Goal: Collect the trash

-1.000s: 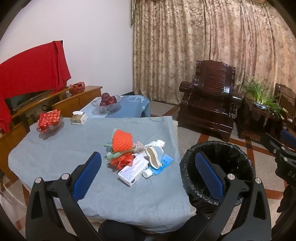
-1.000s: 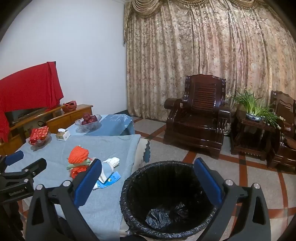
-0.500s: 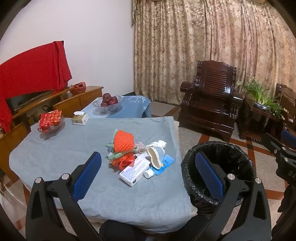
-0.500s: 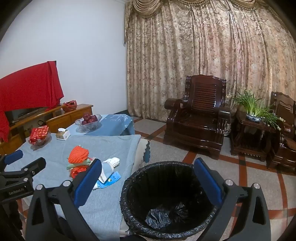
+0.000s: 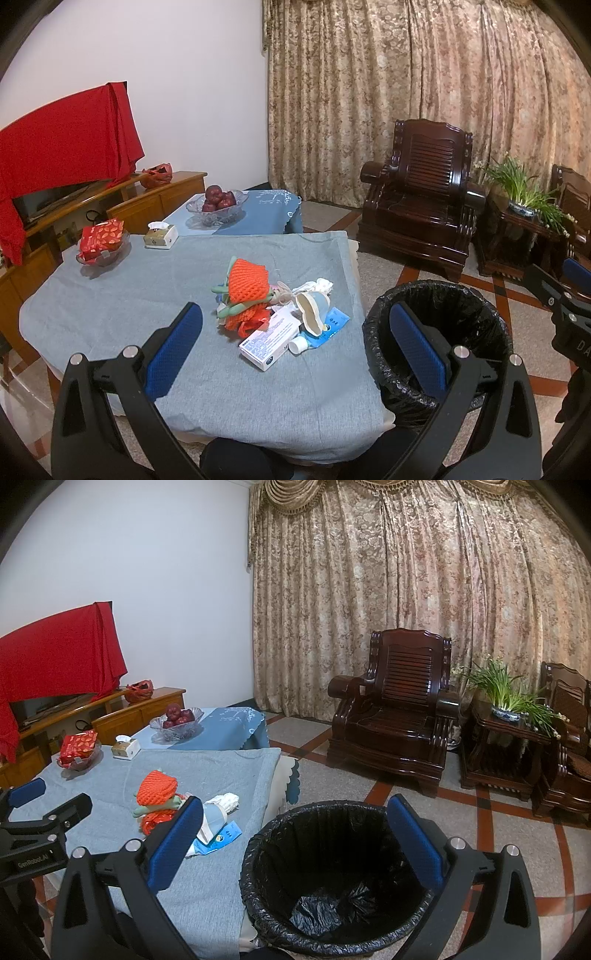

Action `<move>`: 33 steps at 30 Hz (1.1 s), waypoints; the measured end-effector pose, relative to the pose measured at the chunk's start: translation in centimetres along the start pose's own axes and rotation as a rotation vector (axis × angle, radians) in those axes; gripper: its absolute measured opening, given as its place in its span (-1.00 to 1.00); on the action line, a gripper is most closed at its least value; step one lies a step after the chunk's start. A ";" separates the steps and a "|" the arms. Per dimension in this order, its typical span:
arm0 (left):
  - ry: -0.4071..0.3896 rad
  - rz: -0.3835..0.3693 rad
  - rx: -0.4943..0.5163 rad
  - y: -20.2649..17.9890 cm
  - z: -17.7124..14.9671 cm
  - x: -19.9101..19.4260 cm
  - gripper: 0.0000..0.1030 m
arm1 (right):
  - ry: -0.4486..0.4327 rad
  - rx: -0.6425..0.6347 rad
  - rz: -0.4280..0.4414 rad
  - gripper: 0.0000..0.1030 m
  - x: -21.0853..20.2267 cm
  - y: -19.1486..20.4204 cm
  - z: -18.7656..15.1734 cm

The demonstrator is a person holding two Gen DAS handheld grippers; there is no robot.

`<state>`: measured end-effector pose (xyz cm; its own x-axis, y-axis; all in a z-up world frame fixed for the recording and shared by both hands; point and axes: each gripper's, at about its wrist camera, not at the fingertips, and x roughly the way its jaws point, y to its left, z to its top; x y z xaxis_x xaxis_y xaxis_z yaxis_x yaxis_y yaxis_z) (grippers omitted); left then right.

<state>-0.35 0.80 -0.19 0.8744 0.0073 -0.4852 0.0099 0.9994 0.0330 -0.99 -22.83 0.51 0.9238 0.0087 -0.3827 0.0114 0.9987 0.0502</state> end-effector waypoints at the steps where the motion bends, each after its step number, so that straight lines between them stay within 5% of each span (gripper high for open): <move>1: -0.001 0.003 0.001 -0.5 0.1 0.1 0.91 | 0.001 0.000 0.000 0.89 0.0 0.0 0.0; 33: 0.001 0.005 0.004 -0.2 0.3 0.1 0.91 | 0.003 0.000 0.000 0.89 0.2 0.3 -0.2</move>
<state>-0.16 0.58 0.01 0.8738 0.0122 -0.4861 0.0078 0.9992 0.0391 -0.88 -22.48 0.29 0.9227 0.0091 -0.3854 0.0111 0.9987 0.0501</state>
